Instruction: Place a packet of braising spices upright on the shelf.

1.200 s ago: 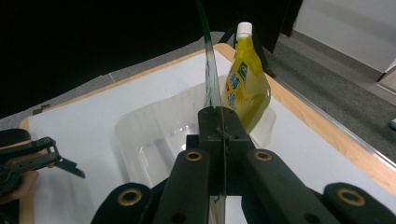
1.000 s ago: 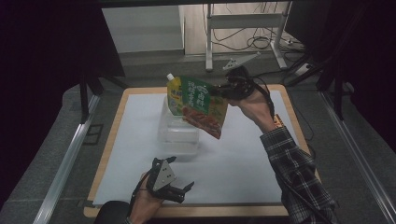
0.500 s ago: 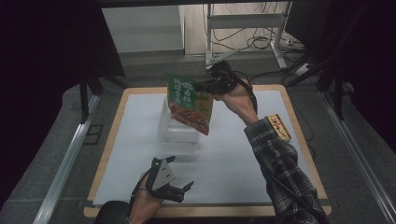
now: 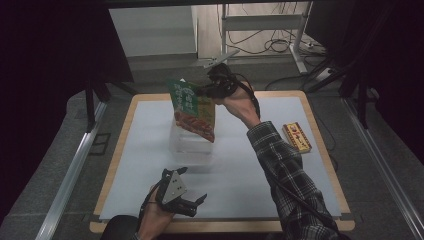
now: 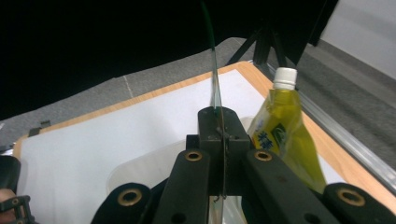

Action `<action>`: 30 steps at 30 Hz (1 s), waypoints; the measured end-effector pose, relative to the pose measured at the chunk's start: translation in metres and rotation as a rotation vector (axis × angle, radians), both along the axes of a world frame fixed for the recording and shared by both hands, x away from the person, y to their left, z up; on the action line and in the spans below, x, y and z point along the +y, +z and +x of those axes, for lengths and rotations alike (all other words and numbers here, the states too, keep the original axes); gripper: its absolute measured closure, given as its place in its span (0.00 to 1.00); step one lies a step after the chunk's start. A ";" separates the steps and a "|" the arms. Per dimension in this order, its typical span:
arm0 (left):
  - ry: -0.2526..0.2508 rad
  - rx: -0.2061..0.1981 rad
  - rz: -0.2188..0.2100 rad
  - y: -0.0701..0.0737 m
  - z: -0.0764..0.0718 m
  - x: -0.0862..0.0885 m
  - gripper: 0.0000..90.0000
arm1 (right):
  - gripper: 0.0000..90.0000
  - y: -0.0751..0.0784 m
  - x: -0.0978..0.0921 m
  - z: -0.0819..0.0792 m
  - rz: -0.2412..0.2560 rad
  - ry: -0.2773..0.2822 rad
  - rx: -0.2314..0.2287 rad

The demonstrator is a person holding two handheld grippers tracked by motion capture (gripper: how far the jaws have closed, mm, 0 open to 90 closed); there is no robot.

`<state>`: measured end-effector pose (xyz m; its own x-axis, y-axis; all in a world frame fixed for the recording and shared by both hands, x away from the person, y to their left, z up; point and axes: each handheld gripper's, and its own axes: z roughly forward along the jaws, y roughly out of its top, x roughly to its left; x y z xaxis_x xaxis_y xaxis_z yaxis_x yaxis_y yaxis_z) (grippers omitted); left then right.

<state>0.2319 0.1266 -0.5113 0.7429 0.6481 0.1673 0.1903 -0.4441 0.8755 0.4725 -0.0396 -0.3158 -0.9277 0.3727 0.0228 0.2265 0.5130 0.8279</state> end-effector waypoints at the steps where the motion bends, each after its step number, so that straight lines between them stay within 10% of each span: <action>1: 0.000 -0.001 0.000 0.000 0.000 0.000 0.00 | 0.99 -0.001 0.001 0.001 0.003 0.000 0.004; 25: -0.005 0.008 0.013 -0.001 -0.001 -0.002 0.00 | 0.98 -0.039 0.004 0.015 0.016 -0.036 0.044; 30: -0.004 0.009 0.015 -0.001 0.000 -0.002 0.00 | 0.80 -0.036 0.000 0.013 0.010 -0.046 0.020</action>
